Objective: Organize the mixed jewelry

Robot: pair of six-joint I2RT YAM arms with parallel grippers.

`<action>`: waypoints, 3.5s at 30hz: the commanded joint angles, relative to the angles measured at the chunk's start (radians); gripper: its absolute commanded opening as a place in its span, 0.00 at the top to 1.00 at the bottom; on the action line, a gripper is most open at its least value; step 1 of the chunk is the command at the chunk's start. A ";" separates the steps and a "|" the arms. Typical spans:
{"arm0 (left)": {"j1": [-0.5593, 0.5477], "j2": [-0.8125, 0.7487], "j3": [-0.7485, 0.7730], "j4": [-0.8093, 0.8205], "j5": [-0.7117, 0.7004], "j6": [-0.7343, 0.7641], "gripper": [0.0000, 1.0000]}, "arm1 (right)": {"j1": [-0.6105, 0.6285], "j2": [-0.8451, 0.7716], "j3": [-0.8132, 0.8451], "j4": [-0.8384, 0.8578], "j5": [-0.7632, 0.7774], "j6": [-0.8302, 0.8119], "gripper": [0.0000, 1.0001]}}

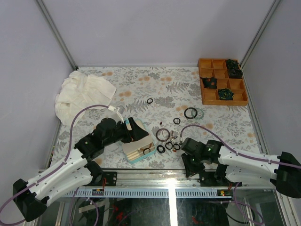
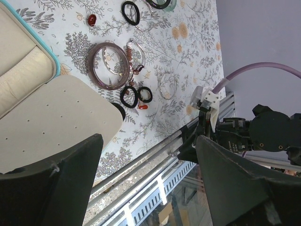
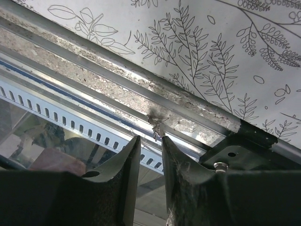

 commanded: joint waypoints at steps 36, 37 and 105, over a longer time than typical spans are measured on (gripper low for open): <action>0.004 -0.008 0.010 0.027 0.000 0.007 0.20 | 0.034 -0.057 0.189 -0.007 0.184 0.020 0.91; 0.003 -0.010 0.007 0.027 -0.001 0.007 0.20 | 0.032 -0.047 0.202 0.008 0.193 0.018 0.91; -0.014 -0.022 -0.282 0.026 -0.050 -0.151 0.96 | -0.577 0.307 0.099 1.621 -1.035 0.885 0.97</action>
